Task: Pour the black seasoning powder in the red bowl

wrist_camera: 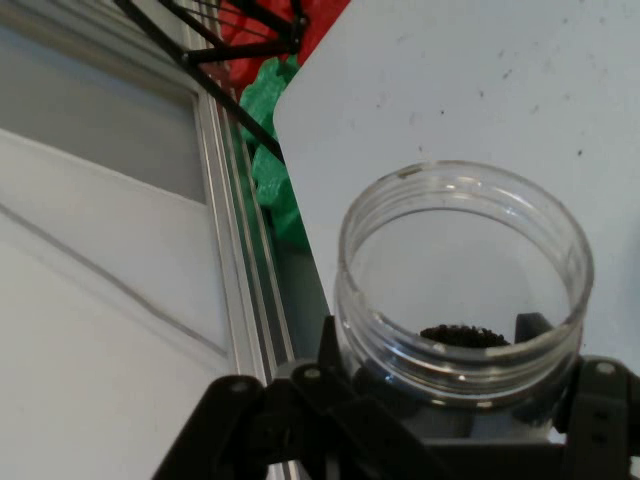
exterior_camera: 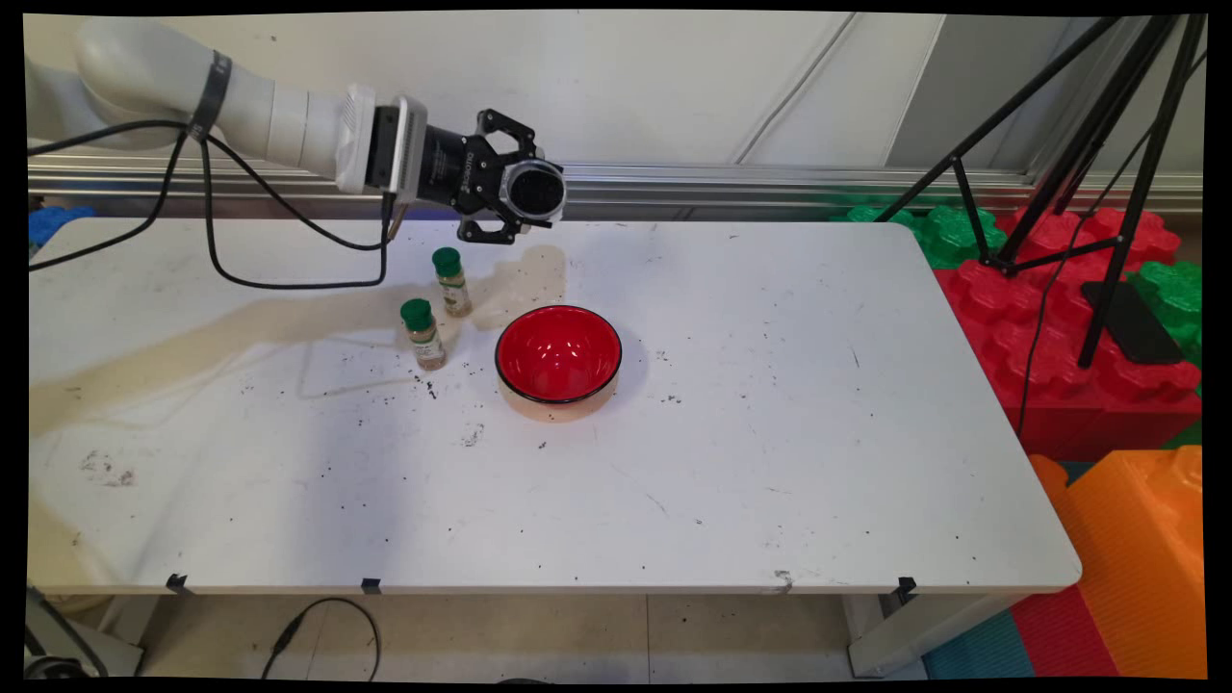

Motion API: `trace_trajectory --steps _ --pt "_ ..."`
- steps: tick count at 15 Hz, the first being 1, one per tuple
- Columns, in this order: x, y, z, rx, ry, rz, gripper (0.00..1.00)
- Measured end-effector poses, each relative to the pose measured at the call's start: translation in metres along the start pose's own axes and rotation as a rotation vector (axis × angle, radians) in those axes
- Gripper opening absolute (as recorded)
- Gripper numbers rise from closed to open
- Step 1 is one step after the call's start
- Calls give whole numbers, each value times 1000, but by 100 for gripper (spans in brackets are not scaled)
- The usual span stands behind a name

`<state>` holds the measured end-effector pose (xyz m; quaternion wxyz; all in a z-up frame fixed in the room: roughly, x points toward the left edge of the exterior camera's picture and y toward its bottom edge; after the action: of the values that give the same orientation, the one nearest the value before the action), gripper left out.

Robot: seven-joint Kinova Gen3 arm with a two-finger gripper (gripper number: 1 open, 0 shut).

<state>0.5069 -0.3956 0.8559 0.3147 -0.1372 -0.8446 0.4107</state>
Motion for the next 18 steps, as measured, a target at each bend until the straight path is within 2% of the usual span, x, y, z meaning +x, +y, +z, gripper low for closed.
trace_trajectory --steps 7,18 --pt "2 10 8 -10 -11 154 0" --pt "9 23 15 -12 -24 336 0"
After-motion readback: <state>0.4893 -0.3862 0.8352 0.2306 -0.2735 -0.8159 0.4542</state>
